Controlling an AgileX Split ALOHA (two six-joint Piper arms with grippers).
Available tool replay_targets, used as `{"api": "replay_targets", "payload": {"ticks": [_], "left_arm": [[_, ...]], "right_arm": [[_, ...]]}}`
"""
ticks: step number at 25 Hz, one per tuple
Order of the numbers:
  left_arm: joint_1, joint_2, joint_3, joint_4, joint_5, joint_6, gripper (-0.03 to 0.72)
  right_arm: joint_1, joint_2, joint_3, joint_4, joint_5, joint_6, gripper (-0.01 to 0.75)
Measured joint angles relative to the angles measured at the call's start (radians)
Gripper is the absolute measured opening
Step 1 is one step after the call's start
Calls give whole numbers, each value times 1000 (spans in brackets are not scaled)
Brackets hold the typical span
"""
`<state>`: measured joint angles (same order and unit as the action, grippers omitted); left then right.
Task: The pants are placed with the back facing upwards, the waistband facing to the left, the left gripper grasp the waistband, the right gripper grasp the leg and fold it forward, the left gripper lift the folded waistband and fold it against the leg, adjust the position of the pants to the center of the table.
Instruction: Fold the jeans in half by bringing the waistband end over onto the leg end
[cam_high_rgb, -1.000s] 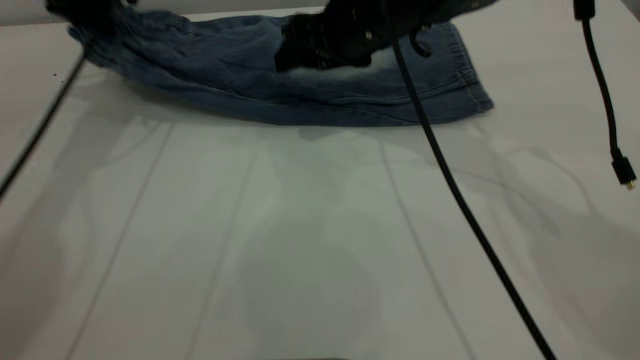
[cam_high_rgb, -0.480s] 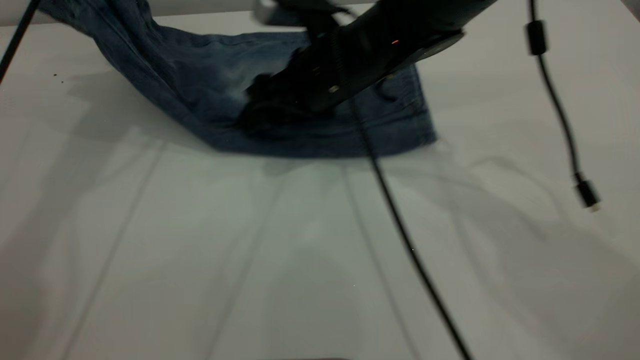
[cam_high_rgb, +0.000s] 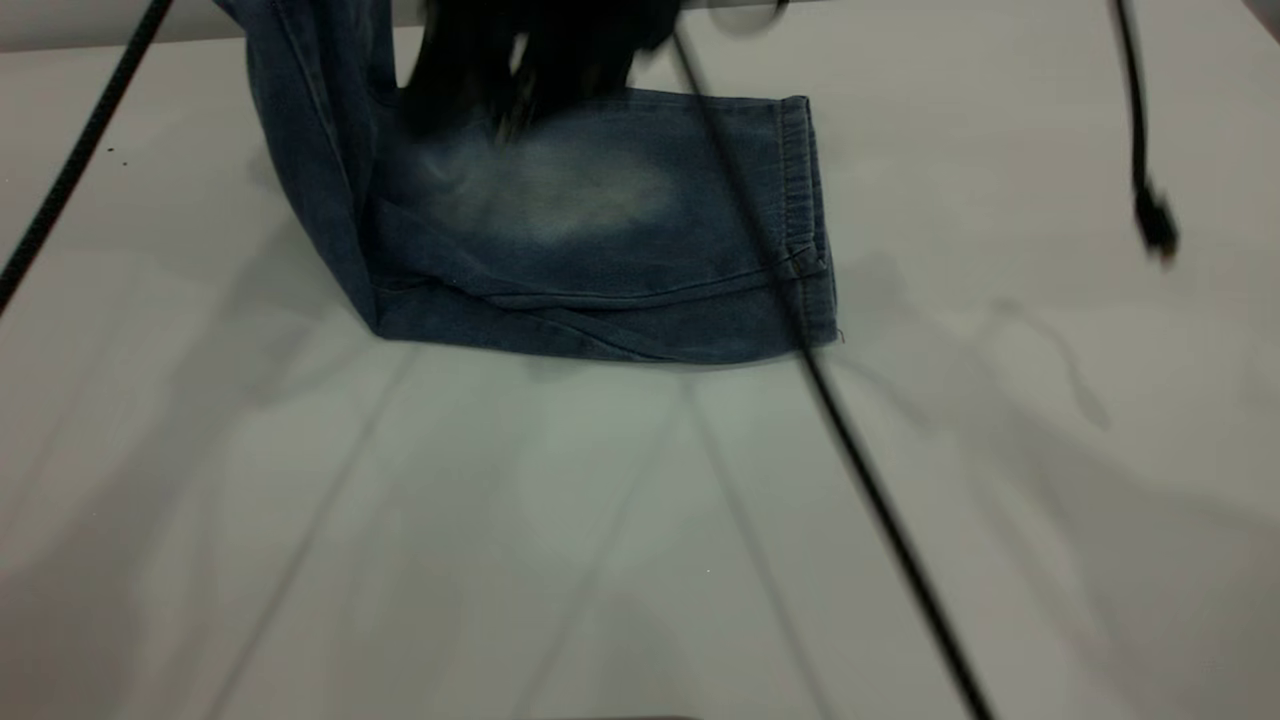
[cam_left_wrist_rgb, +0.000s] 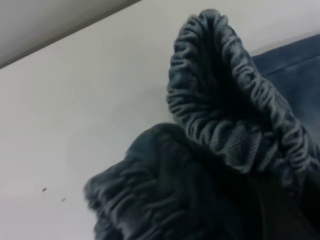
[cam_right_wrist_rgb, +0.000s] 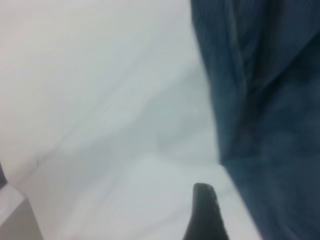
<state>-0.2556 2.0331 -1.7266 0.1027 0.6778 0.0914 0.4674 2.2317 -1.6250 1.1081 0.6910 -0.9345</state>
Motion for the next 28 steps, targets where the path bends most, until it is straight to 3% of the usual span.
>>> {"api": "replay_targets", "payload": {"ticks": [7, 13, 23, 28], "left_arm": [[-107, -2, -7, -5, 15, 3, 86], [-229, 8, -7, -7, 3, 6, 86], [-386, 147, -7, -13, -117, 5, 93], [-402, 169, -7, -12, -152, 5, 197]], "right_arm": [[-187, -191, -1, -383, 68, 374, 434], [-310, -298, -1, -444, 73, 446, 434], [-340, -399, -1, -453, 93, 449, 434], [-343, -404, -1, -468, 107, 449, 434]]}}
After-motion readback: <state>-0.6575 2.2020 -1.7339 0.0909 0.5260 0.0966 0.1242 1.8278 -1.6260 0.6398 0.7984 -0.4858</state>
